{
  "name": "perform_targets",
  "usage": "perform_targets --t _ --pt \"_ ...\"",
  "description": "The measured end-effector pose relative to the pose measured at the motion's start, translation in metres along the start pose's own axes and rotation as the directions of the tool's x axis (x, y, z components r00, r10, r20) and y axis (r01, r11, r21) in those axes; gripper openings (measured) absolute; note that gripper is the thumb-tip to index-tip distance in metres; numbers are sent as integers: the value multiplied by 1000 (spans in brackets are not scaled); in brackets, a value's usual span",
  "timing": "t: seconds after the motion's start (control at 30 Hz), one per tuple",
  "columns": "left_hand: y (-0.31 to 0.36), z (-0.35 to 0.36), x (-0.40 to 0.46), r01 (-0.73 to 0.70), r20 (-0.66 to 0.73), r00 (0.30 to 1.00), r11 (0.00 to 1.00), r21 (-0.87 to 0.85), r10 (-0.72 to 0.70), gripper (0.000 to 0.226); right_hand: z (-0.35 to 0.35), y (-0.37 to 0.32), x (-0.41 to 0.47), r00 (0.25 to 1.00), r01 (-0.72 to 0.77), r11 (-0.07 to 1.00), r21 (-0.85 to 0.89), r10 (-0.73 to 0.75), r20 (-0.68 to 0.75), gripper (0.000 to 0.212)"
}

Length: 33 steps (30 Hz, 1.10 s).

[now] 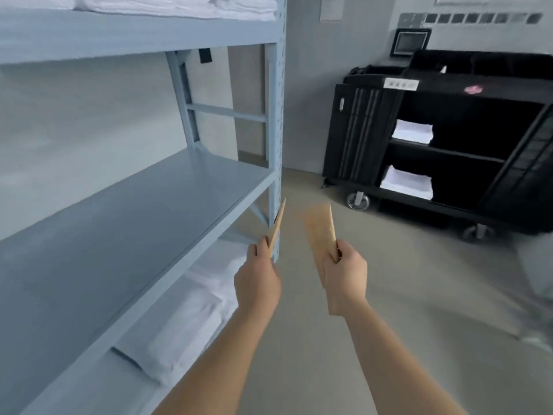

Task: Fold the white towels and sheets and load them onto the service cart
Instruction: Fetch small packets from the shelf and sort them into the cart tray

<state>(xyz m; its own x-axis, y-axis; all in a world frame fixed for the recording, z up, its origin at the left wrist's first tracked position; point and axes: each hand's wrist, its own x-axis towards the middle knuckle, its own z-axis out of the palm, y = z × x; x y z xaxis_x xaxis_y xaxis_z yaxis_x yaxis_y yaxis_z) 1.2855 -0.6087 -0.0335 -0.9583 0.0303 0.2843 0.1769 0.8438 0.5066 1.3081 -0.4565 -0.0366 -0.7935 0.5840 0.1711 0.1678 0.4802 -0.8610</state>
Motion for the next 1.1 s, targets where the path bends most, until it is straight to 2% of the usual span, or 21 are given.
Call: perform_targets --t 0.2,0.47,0.8,1.1 --pt "122 80 41 -124 45 991 988 -96 129 44 -81 54 94 994 -30 999 -35 26 -103 22" --pt "235 168 91 -210 93 968 956 -207 233 45 -158 105 192 966 -84 996 -35 73 -250 32" --pt "340 294 215 -286 90 942 912 -295 324 43 -186 163 365 943 -122 992 -36 104 -315 19" --pt "462 385 367 -348 131 898 861 -371 419 44 -214 179 563 896 -173 984 -47 137 -422 22"
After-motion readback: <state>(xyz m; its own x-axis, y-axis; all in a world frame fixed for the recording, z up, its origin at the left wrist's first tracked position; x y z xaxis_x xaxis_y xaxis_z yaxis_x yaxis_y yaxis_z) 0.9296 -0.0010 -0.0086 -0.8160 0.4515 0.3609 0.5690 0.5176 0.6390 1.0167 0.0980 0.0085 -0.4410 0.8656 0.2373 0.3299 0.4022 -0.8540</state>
